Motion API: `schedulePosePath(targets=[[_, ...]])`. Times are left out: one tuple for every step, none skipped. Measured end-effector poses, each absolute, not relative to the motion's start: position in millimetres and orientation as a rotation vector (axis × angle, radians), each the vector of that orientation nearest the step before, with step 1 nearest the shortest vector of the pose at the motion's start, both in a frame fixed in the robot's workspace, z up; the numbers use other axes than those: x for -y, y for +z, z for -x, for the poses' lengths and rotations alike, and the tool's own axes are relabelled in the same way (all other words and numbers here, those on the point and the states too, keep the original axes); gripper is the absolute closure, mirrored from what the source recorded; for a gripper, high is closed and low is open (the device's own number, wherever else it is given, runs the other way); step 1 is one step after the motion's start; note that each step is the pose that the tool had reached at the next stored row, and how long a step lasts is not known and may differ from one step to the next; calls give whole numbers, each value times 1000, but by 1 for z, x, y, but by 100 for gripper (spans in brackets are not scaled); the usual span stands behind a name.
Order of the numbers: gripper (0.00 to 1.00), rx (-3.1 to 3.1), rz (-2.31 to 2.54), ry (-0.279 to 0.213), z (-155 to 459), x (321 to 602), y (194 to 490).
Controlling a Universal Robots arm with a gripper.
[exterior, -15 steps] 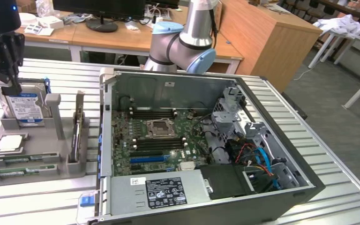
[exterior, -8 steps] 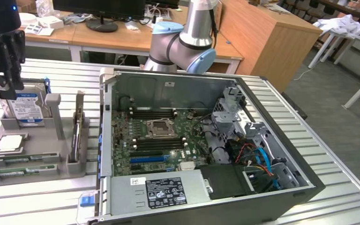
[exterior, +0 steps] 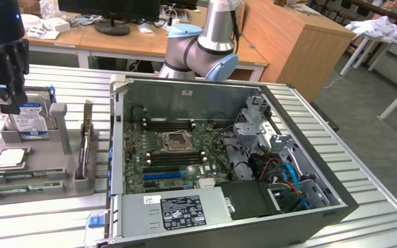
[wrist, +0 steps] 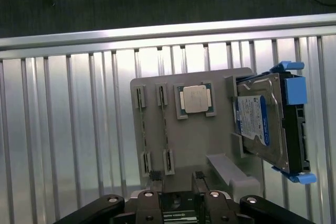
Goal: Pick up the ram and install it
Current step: 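Pick up the ram and move it above insertion slot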
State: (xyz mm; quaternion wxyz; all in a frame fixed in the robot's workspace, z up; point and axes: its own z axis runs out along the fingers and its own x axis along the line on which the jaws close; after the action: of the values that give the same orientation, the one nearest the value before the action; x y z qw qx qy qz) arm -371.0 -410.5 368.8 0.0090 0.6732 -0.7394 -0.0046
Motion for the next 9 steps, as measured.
schedulePosePath(targets=[[64, 2310, -2103, -14, 371, 410, 367], [64, 2310, -2103, -14, 371, 410, 365], [64, 2309, -2103, -14, 371, 410, 363], [64, 2309, -2103, -14, 371, 410, 362], [64, 2309, -2104, -14, 371, 410, 360], [64, 2309, -2104, -14, 371, 410, 358], [64, 2309, -2104, -14, 371, 410, 356], [64, 2309, -2104, -14, 371, 410, 354], [64, 2308, -2104, -14, 371, 410, 353]])
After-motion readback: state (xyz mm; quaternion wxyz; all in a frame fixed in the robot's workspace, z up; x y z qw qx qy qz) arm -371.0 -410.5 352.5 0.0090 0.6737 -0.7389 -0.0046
